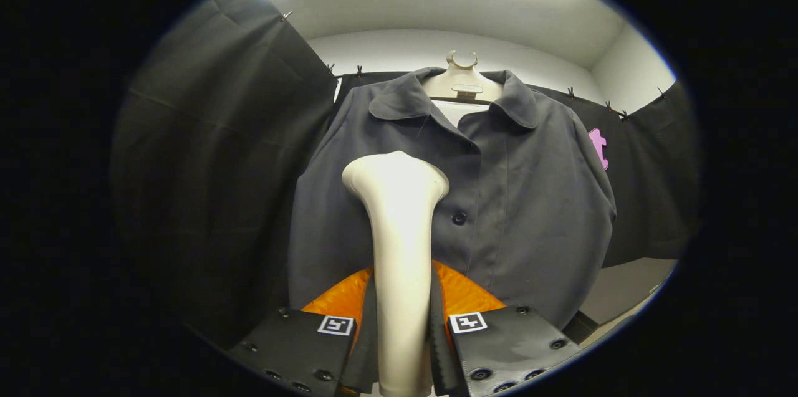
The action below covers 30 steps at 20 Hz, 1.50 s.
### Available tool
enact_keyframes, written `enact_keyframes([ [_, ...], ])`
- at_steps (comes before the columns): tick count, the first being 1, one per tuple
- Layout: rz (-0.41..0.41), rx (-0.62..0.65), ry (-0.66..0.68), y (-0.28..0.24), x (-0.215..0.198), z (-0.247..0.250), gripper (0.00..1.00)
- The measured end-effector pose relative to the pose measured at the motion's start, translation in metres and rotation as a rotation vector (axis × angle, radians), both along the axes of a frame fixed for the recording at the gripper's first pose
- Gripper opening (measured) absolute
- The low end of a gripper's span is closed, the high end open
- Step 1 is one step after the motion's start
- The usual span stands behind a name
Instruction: Iron the clothes twice with a garment steamer, once on the left side and once on the right side.
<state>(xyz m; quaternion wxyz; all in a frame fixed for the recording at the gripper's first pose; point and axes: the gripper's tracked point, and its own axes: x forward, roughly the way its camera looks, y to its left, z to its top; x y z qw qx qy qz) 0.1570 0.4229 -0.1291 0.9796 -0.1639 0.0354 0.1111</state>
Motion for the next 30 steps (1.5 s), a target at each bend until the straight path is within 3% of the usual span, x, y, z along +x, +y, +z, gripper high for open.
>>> enact_keyframes([
  [20,-0.067,-0.057,0.222,-0.056,-0.078,-0.128,0.42],
  [30,-0.078,-0.032,0.24,-0.06,-0.09,-0.123,0.42],
])
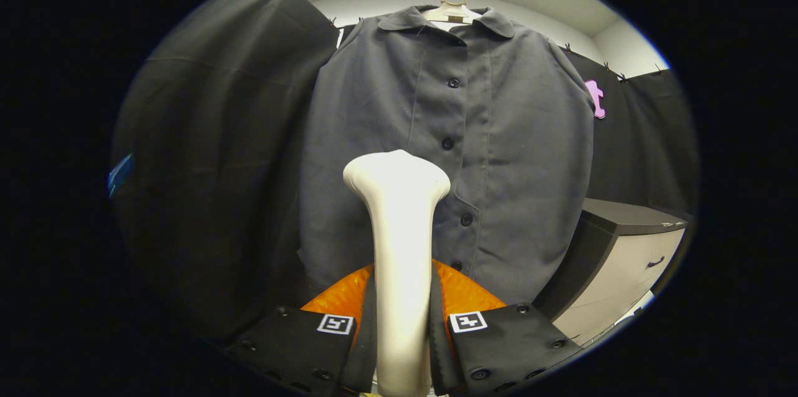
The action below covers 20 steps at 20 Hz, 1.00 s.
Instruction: Iron the clothes twice with a garment steamer, once on the left side and once on the right side.
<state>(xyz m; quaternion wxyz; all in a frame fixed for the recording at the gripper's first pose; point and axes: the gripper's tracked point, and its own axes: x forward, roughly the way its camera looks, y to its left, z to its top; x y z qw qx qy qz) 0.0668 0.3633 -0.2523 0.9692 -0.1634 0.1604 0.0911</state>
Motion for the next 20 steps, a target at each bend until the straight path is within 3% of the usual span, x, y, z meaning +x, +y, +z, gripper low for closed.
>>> enact_keyframes([
  [12,0.017,0.072,-0.162,0.004,0.004,0.106,0.42],
  [20,-0.006,0.105,-0.22,-0.03,0.004,0.163,0.42],
])
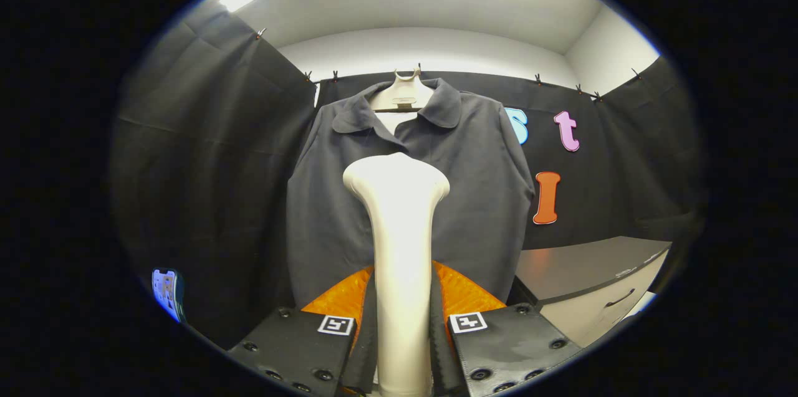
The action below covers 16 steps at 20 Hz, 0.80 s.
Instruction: Iron the clothes twice with a garment steamer, once on the left side and once on the right side.
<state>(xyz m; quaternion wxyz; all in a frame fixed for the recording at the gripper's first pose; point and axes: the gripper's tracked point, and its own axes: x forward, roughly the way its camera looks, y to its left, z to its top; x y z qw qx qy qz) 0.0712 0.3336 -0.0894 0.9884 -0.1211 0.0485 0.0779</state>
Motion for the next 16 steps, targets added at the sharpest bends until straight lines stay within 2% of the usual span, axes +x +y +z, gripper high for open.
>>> enact_keyframes([
  [16,-0.076,-0.003,-0.028,-0.114,-0.01,0.058,0.42],
])
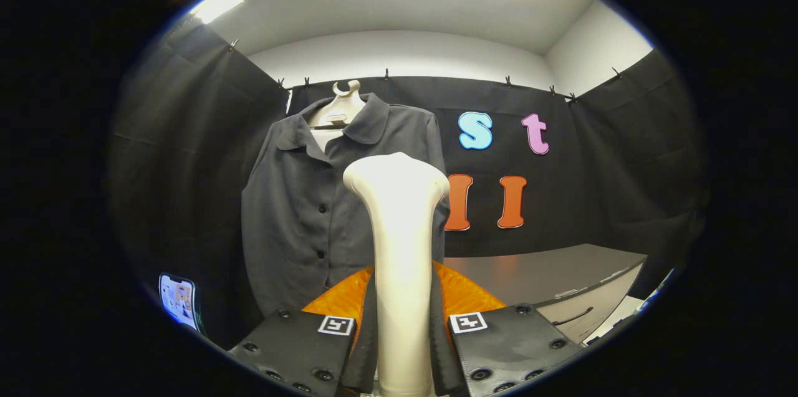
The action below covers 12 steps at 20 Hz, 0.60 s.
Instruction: Iron the clothes twice with a garment steamer, once on the left side and once on the right side.
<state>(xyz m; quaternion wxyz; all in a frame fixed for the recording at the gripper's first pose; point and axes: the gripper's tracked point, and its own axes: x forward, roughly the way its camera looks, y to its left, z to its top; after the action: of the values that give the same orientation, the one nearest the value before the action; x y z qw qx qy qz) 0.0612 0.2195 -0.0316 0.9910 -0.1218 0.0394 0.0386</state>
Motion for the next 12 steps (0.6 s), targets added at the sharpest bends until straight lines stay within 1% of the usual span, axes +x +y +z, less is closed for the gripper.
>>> enact_keyframes([
  [8,0.015,0.003,-0.001,-0.037,0.001,0.008,0.42],
  [12,0.017,-0.02,-0.006,-0.053,0.003,0.009,0.42],
])
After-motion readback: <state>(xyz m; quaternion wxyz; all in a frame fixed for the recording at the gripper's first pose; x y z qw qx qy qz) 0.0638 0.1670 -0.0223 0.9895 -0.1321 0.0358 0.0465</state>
